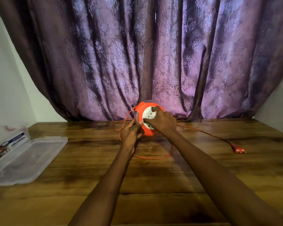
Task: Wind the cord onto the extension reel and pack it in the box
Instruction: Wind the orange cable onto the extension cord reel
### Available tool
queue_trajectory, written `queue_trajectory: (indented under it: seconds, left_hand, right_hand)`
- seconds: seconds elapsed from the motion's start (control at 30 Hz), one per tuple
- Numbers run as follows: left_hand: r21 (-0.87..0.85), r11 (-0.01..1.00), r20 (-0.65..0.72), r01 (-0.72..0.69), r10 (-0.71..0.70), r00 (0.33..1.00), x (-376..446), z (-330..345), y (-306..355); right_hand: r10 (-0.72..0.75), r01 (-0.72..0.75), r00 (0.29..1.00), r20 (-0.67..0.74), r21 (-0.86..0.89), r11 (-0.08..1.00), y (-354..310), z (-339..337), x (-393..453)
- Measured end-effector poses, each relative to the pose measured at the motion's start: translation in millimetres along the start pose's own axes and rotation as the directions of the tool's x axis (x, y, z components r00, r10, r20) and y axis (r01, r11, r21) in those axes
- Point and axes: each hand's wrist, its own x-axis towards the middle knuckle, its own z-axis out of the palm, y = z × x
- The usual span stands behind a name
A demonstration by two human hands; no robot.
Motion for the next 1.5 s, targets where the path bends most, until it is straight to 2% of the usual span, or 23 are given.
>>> queue_trajectory:
  seconds: [0.07, 0.1, 0.17, 0.2, 0.27, 0.33, 0.4, 0.47, 0.53, 0.6, 0.73, 0.83, 0.93, 1.03, 1.13, 1.17, 1.23, 1.27, 1.3, 1.37, 1.4, 1.43, 1.5]
  left_hand:
    - [0.001, 1.000, 0.005, -0.017, 0.017, 1.000, 1.4, -1.1, -1.1]
    - [-0.002, 1.000, 0.003, -0.019, 0.019, 1.000, 1.9, -1.7, -1.8]
    - [0.033, 0.999, -0.001, -0.036, 0.036, 0.999, 1.3, -1.7, -1.3]
    - [0.060, 0.997, -0.004, -0.055, 0.056, 0.998, 2.2, -2.4, -1.4]
    - [0.093, 0.994, -0.036, -0.050, 0.053, 0.998, 5.0, -6.2, -2.2]
    - [0.086, 0.996, -0.059, -0.040, 0.045, 0.997, 7.8, -12.1, 0.3]
    - [0.081, 0.996, -0.083, -0.038, 0.044, 0.996, 11.7, -16.8, 2.6]
    - [0.082, 0.997, -0.124, -0.006, 0.017, 0.992, 15.1, -19.4, 4.8]
    - [0.091, 0.996, -0.161, 0.020, -0.005, 0.987, 18.1, -23.3, 7.4]
    - [0.116, 0.993, -0.171, 0.029, -0.009, 0.985, 21.6, -28.6, 11.3]
    - [0.203, 0.979, -0.111, 0.034, -0.011, 0.994, 24.9, -36.1, 9.4]
    - [0.238, 0.970, -0.061, 0.045, -0.032, 0.998, 21.8, -35.3, 7.0]
    - [0.277, 0.961, -0.025, 0.012, -0.005, 1.000, 16.2, -29.5, 10.6]
    - [0.215, 0.976, 0.009, -0.030, 0.028, 1.000, 8.7, -19.9, 6.6]
    - [0.111, 0.993, 0.028, -0.034, 0.031, 0.999, 1.8, -8.7, 4.9]
    - [0.095, 0.995, 0.022, -0.037, 0.035, 0.999, 1.2, -6.4, 5.4]
    - [0.070, 0.996, 0.018, -0.061, 0.060, 0.998, -0.1, -3.7, 7.7]
    - [0.058, 0.996, 0.021, -0.073, 0.072, 0.997, -0.2, -2.9, 7.0]
    - [0.048, 0.996, 0.022, -0.077, 0.076, 0.997, -0.5, -2.1, 6.1]
    - [0.024, 0.996, -0.001, -0.084, 0.084, 0.996, -2.5, -0.8, 5.0]
    - [0.017, 0.996, -0.011, -0.089, 0.090, 0.996, -2.2, -1.6, 3.6]
    - [0.020, 0.995, -0.026, -0.093, 0.093, 0.995, -1.7, -3.7, 3.5]
    - [0.031, 0.995, -0.049, -0.097, 0.098, 0.994, 0.8, -10.5, 5.7]
  right_hand:
    - [0.184, -0.228, 0.972, 0.147, 0.391, 0.892, -5.6, -0.3, 2.4]
    - [0.238, -0.330, 0.944, 0.231, 0.589, 0.738, -5.4, 3.0, 4.2]
    - [0.277, -0.459, 0.887, 0.369, 0.759, 0.462, -4.2, 11.2, 5.2]
    - [0.270, -0.474, 0.879, 0.392, 0.777, 0.415, -2.5, 16.2, 5.9]
    - [0.227, -0.442, 0.897, 0.380, 0.771, 0.458, 1.7, 22.7, 6.7]
    - [0.163, -0.312, 0.947, 0.278, 0.661, 0.683, 8.3, 23.7, 10.4]
    - [0.087, -0.101, 0.995, 0.056, 0.370, 0.923, 16.9, 21.0, 11.6]
    - [-0.236, 0.247, 0.967, -0.100, 0.119, 0.962, 25.0, 17.6, 11.5]
    - [-0.612, 0.606, 0.790, -0.023, -0.119, 0.787, 33.2, 12.7, 15.8]
    - [-0.779, 0.776, 0.613, 0.133, -0.286, 0.561, 34.3, 3.3, 18.2]
    - [-0.843, 0.844, 0.444, 0.303, -0.456, 0.280, 22.1, -8.6, 16.0]
    - [-0.813, 0.840, 0.400, 0.423, -0.525, 0.141, 21.7, -12.3, 16.5]
    - [-0.790, 0.808, 0.421, 0.445, -0.580, 0.104, 25.1, -5.7, 20.7]
    - [-0.792, 0.724, 0.531, 0.302, -0.648, 0.238, 29.6, 1.4, 30.1]
    - [-0.679, 0.580, 0.732, 0.046, -0.564, 0.587, 25.8, 4.8, 25.9]
    - [-0.565, 0.486, 0.824, -0.035, -0.468, 0.738, 20.4, 7.5, 18.7]
    - [-0.165, 0.153, 0.981, -0.103, -0.117, 0.981, 9.7, 18.9, 9.1]
    - [0.051, -0.045, 0.998, -0.037, 0.144, 0.989, 1.9, 19.2, 5.8]
    - [0.194, -0.201, 0.979, 0.061, 0.432, 0.879, -4.6, 19.5, 4.4]
    - [0.323, -0.382, 0.916, 0.239, 0.768, 0.514, -11.0, 24.5, 4.9]
    - [0.338, -0.417, 0.895, 0.292, 0.816, 0.400, -13.0, 27.4, 5.1]
    - [0.331, -0.422, 0.891, 0.310, 0.834, 0.355, -14.6, 30.0, 5.4]
    - [0.258, -0.389, 0.918, 0.301, 0.809, 0.440, -14.3, 34.0, 4.0]
